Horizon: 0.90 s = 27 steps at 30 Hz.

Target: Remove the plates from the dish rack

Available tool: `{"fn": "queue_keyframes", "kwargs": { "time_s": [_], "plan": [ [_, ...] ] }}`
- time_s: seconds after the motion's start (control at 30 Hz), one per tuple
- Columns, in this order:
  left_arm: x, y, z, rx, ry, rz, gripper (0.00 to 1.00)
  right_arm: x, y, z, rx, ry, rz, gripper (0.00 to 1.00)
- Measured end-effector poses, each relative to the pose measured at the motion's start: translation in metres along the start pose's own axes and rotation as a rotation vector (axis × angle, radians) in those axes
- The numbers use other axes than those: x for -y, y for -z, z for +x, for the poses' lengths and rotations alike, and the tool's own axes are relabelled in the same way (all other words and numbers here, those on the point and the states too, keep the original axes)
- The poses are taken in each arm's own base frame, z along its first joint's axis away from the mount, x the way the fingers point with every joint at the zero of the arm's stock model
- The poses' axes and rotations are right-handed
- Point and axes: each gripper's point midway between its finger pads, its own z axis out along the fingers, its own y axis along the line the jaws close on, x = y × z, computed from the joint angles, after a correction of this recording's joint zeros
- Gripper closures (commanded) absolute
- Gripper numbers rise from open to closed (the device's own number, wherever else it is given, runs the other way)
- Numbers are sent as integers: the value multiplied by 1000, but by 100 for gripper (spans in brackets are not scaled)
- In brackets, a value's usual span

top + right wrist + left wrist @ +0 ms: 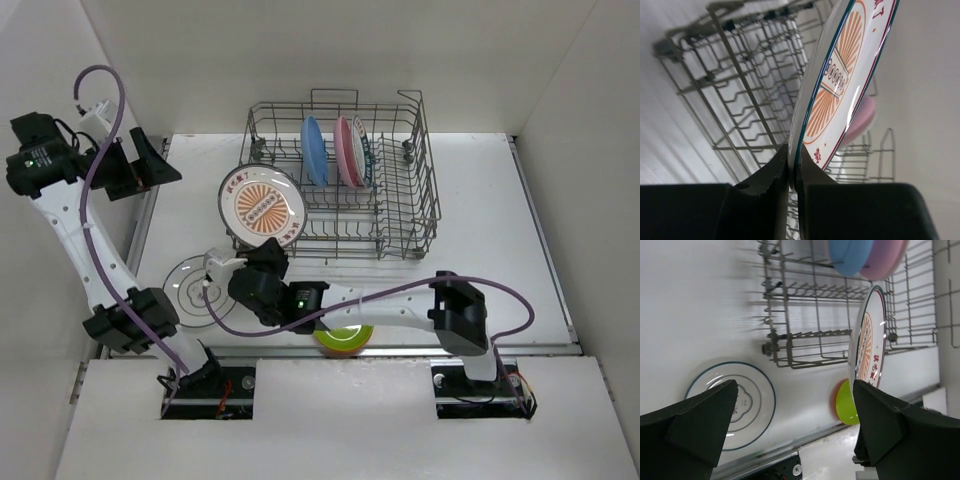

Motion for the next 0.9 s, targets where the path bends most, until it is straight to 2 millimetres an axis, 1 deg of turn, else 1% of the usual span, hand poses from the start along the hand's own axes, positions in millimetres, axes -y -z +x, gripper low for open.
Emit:
{"fn": "queue_keyframes", "kwargs": {
  "time_s": [0.1, 0.17, 0.23, 0.33, 0.47, 0.57, 0.63, 0.67, 0.7, 0.77, 0.8, 0.87, 0.9],
  "plan": [
    [10, -21, 2, -52, -15, 92, 0, 0, 6, 10, -34, 70, 72, 100],
    [19, -30, 5, -81, -40, 126, 0, 2, 11, 12, -45, 89, 110, 100],
    [34, -38, 10, -109, -79, 165, 0, 2, 15, 11, -46, 104, 129, 100],
    [58, -49, 19, -154, -139, 218, 0, 5, 21, 4, -35, 109, 149, 100],
    [76, -65, 35, -229, -200, 229, 0, 7, 27, -3, -20, 100, 166, 100],
    [78, -75, 51, -292, -207, 224, 9, 6, 29, -5, -14, 102, 169, 100],
    [73, -79, 60, -325, -190, 207, 21, 5, 28, -6, -14, 104, 169, 100],
    [69, -82, 64, -341, -183, 194, 38, 4, 28, -6, -14, 105, 169, 100],
    [65, -84, 67, -358, -175, 180, 48, 4, 28, -6, -14, 108, 169, 100],
    [62, -86, 74, -382, -165, 167, 63, 2, 27, -6, -9, 116, 164, 100],
    [61, -88, 76, -390, -164, 168, 78, -1, 26, -6, -8, 123, 160, 100],
    [63, -89, 81, -409, -163, 175, 98, -6, 24, -6, -8, 140, 152, 100],
    [63, -89, 84, -418, -161, 174, 100, -9, 23, -6, -6, 142, 148, 100]
  ]
}}
